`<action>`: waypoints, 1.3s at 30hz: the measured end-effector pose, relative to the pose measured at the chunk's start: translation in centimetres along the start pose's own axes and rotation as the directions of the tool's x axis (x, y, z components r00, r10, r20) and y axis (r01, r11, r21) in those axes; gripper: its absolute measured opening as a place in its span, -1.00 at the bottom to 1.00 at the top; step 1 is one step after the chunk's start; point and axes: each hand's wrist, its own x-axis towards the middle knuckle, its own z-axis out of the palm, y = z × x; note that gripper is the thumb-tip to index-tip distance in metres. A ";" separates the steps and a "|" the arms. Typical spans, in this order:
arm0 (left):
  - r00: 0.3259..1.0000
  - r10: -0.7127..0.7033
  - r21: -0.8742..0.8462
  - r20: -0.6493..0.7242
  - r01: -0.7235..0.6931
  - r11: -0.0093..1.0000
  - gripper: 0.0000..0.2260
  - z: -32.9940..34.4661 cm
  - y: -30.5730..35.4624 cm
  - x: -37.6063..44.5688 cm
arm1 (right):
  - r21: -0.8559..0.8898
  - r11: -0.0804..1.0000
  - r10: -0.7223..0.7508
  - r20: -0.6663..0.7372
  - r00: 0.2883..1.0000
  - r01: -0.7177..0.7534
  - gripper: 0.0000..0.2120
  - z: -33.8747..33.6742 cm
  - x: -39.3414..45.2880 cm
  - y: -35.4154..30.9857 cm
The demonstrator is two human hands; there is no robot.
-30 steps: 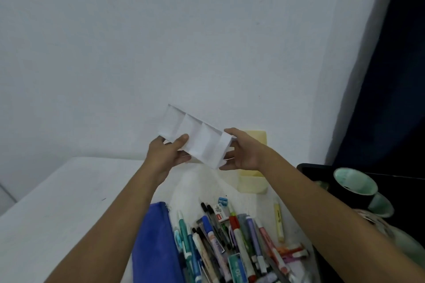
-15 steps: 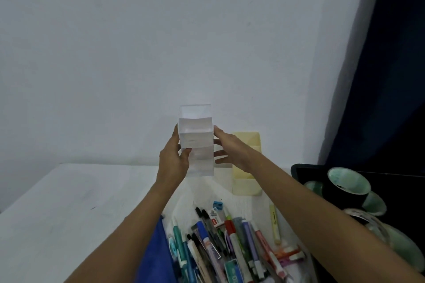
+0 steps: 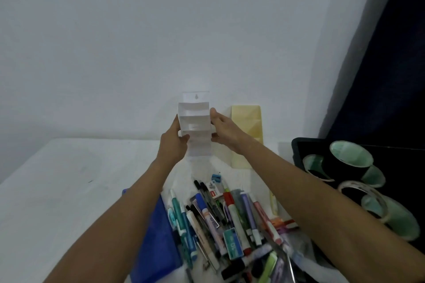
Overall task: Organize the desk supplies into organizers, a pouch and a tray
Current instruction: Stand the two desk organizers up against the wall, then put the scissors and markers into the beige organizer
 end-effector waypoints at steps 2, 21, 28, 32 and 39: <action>0.998 -0.020 0.046 0.054 0.017 0.999 -0.51 -0.1 -0.1 -0.2 | -0.003 1.000 -0.009 -0.024 1.000 0.009 -0.51 0.0 0.2 0.4; 0.911 -0.025 0.232 0.413 -0.078 0.969 -0.72 -1.4 5.2 -14.5 | -0.815 0.578 0.086 0.106 0.991 0.037 -0.76 -1.2 -16.3 1.3; 0.742 0.188 0.116 0.644 -0.337 0.934 -0.90 1.8 9.0 -21.0 | -0.811 0.577 0.120 -0.028 0.992 -0.093 -0.90 -4.5 -26.0 3.5; 0.483 0.318 -0.023 0.816 -0.522 0.852 -0.78 4.5 9.8 -24.6 | -0.793 0.587 0.133 -0.104 0.986 -0.163 -0.90 -5.1 -30.9 5.5; 0.236 0.337 -0.009 0.912 -0.808 0.589 -0.49 7.2 10.6 -25.8 | -0.863 0.424 0.174 -0.221 0.960 -0.276 -0.78 -6.3 -34.3 10.0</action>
